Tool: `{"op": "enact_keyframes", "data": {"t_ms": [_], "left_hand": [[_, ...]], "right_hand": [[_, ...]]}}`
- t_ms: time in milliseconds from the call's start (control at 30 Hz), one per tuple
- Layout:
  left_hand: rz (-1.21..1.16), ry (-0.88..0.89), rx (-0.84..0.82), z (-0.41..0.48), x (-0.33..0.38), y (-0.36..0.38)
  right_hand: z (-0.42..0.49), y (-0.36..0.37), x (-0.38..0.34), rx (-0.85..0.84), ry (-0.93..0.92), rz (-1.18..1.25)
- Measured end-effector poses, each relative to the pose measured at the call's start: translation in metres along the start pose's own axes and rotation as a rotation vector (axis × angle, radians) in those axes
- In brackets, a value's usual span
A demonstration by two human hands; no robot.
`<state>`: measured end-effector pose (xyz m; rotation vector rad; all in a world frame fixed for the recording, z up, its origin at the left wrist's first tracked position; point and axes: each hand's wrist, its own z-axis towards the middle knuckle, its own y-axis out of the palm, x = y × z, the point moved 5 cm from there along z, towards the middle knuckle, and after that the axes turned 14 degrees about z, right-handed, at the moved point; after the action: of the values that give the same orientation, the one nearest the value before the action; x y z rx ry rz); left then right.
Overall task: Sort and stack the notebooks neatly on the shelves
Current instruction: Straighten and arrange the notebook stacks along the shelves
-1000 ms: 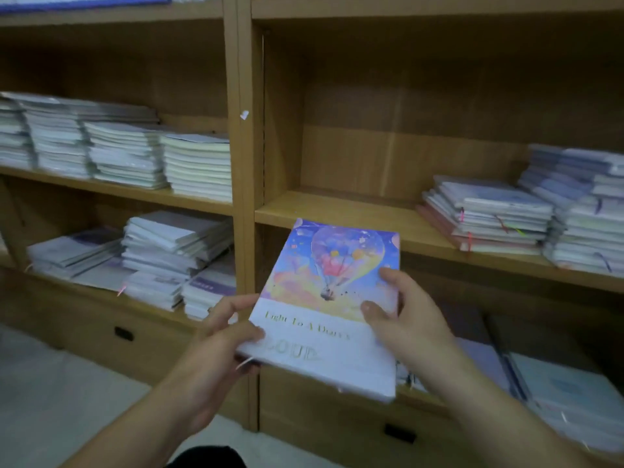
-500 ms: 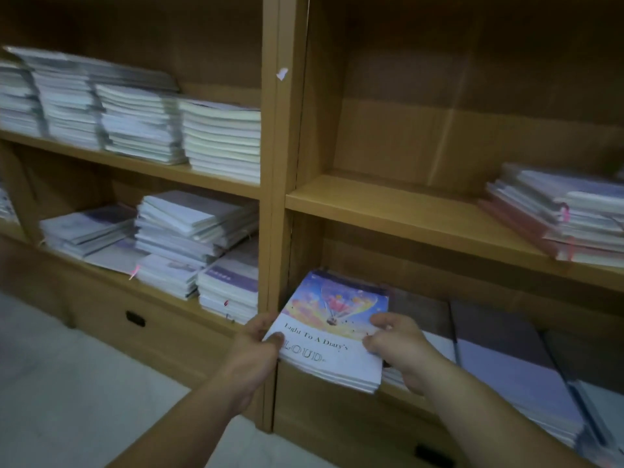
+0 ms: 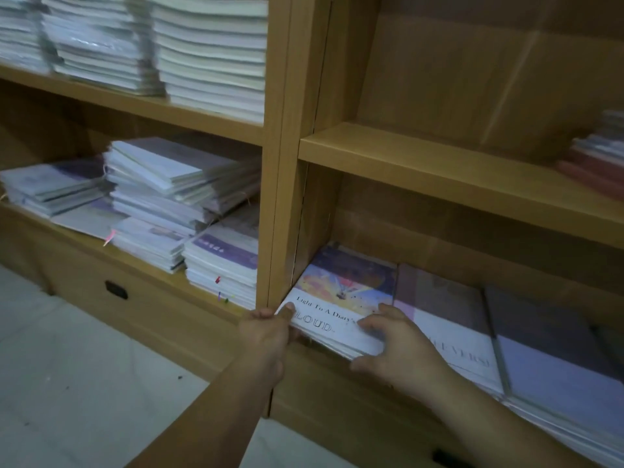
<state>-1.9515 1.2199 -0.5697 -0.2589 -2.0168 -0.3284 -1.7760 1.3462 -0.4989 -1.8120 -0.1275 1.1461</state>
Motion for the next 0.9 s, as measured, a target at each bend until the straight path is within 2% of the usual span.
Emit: {"op": "enact_keyframes", "data": {"t_ms": [67, 133, 233, 267, 333, 500, 633, 800, 900], "left_hand": [[-0.020, -0.009, -0.016, 0.002, -0.003, 0.005], [0.002, -0.005, -0.023, -0.002, -0.006, 0.003], [0.323, 0.154, -0.031, -0.008, -0.009, -0.012], [0.448, 0.207, -0.084, -0.010, -0.008, -0.013], [0.556, 0.241, -0.227, -0.012, -0.011, -0.010], [0.565, 0.276, -0.304, -0.007, -0.013, 0.007], [0.665, 0.339, -0.287, -0.006, -0.022, 0.019], [0.637, 0.351, -0.217, -0.004, -0.022, 0.016], [0.671, 0.362, -0.251, -0.004, -0.027, 0.024]], "right_hand": [[0.002, 0.002, 0.000, 0.033, -0.034, -0.200], [0.004, 0.005, 0.003, 0.060, -0.053, -0.289], [0.006, 0.008, 0.009, 0.080, -0.076, -0.340], [0.008, 0.009, 0.011, 0.083, -0.081, -0.345], [0.013, 0.009, 0.016, 0.097, -0.084, -0.313], [0.030, 0.003, 0.026, 0.133, -0.045, -0.224], [0.041, 0.003, 0.028, 0.143, -0.010, -0.197], [0.037, 0.005, 0.028, 0.147, -0.012, -0.200], [0.039, 0.003, 0.025, 0.194, -0.033, -0.188]]}}
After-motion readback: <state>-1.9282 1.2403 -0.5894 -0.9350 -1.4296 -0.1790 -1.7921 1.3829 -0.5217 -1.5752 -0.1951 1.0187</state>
